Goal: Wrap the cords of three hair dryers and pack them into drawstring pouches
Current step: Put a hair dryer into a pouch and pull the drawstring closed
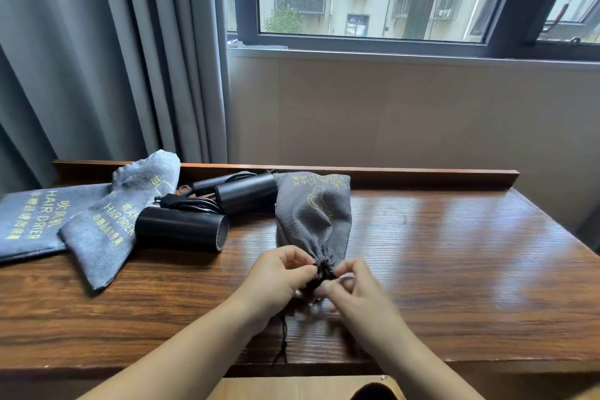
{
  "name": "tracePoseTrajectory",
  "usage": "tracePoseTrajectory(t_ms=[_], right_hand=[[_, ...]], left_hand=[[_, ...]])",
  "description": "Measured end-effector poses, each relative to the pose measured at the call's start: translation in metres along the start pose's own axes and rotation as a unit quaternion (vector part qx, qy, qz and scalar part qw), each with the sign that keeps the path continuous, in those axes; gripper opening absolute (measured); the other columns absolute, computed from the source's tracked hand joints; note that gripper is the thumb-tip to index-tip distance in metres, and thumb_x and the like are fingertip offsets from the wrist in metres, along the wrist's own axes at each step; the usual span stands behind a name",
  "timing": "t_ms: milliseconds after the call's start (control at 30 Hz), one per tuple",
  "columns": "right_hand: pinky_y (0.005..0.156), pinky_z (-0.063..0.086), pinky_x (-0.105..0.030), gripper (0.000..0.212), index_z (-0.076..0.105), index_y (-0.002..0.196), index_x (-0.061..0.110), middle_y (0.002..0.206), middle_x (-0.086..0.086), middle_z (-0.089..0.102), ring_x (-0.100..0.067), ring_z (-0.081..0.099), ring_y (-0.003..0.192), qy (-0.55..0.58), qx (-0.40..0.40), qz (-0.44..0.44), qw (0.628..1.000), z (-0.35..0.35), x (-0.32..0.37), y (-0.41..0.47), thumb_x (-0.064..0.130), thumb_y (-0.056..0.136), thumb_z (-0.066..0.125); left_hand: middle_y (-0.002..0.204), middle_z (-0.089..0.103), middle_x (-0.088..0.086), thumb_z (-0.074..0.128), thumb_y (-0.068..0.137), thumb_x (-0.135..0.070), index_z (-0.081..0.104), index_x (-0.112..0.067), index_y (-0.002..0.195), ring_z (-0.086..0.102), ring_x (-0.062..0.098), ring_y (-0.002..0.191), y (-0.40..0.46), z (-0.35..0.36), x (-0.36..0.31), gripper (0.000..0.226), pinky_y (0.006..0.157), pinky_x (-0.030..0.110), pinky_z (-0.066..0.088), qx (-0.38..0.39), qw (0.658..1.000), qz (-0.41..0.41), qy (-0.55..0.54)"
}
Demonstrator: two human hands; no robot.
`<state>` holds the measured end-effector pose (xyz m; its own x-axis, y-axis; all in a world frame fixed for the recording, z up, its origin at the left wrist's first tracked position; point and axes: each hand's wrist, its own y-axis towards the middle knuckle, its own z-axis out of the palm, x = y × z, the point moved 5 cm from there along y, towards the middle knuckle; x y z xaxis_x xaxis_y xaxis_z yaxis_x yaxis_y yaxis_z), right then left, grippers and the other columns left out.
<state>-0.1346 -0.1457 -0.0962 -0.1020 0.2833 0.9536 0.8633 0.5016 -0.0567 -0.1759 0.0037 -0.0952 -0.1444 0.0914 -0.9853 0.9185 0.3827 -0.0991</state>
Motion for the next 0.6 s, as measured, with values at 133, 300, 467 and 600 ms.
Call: tracePoseTrajectory(t_ms=[133,300,467,600], right_hand=[[0.044,0.031,-0.018,0.028,0.038,0.099,0.012,0.072,-0.008,0.055,-0.006,0.048,0.047,0.193,0.091,0.085,0.973,0.025,-0.002,-0.001,0.003,0.092,0.063],[0.062,0.040,-0.028,0.024,0.039,0.090,0.014,0.063,-0.006,0.055,-0.017,0.051,0.063,0.268,0.052,0.108,0.956,0.019,-0.006,0.008,-0.010,0.088,0.042],[0.039,0.022,-0.017,0.032,0.037,0.083,0.020,0.056,0.002,0.036,-0.008,0.023,0.041,0.321,-0.024,0.160,0.933,0.004,-0.012,0.009,-0.009,0.086,0.024],[0.043,0.011,-0.016,0.025,0.039,0.081,0.024,0.051,0.011,0.034,-0.006,0.020,0.042,0.211,-0.053,0.136,0.967,-0.018,-0.014,0.011,0.005,0.096,0.033]], left_hand=[[0.065,0.062,0.001,0.073,0.085,-0.004,0.068,-0.012,0.077,0.052,0.008,0.057,0.002,0.001,0.001,0.012,0.056,0.020,0.043,-0.011,1.000,0.007,0.021],[0.063,0.059,-0.004,0.072,0.085,-0.003,0.066,-0.007,0.077,0.048,0.000,0.054,0.003,-0.012,-0.001,0.011,0.056,0.011,0.038,-0.058,0.995,0.034,0.077],[0.059,0.055,-0.006,0.070,0.084,-0.005,0.063,-0.012,0.072,0.044,0.003,0.052,0.005,-0.021,0.001,0.016,0.053,0.015,0.036,-0.094,0.991,0.022,0.090],[0.055,0.053,-0.010,0.069,0.083,-0.006,0.060,-0.016,0.067,0.045,0.007,0.053,0.008,-0.028,0.005,0.020,0.055,0.022,0.037,-0.104,0.988,0.009,0.111]])
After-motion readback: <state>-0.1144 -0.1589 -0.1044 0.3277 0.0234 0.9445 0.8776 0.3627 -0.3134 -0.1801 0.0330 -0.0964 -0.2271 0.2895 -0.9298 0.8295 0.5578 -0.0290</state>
